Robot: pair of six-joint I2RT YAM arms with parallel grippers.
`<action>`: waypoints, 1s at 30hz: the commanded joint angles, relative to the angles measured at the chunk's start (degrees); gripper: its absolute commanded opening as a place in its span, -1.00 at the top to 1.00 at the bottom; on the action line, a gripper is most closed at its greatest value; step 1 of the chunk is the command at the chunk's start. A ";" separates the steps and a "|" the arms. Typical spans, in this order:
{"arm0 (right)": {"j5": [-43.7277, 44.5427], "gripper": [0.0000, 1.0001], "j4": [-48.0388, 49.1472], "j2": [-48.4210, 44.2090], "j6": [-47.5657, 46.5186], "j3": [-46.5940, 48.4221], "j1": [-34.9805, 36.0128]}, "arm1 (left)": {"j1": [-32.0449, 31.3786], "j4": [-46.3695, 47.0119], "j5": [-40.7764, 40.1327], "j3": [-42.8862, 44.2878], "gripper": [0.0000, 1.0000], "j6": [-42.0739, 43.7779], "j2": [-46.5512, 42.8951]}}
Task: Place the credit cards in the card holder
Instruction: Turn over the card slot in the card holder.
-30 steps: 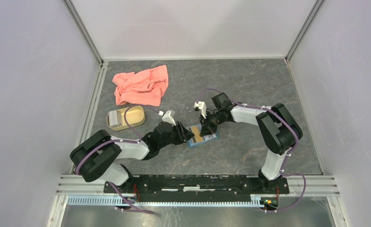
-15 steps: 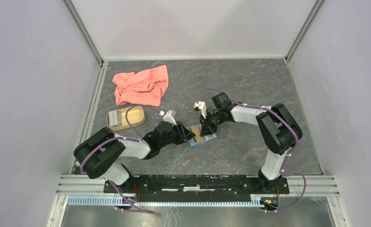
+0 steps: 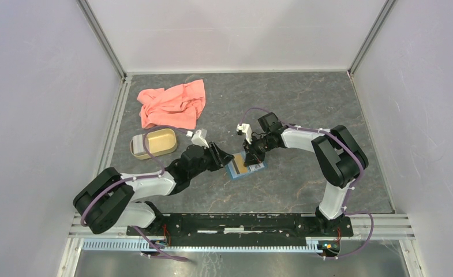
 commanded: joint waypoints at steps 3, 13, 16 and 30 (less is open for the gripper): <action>2.87 0.70 -0.63 1.51 -1.06 1.01 0.27 | 4.11 -0.20 0.75 2.32 0.07 2.95 1.90; 2.70 0.71 -0.82 1.74 -1.15 1.14 0.23 | 7.14 5.19 6.58 5.43 0.06 3.07 10.68; 2.63 0.70 -0.97 1.71 -1.15 1.23 0.23 | 7.13 7.33 7.85 5.63 0.07 2.42 12.63; 2.13 0.70 -0.98 1.48 -1.29 1.36 0.23 | 6.90 12.79 11.87 5.82 0.12 0.04 15.99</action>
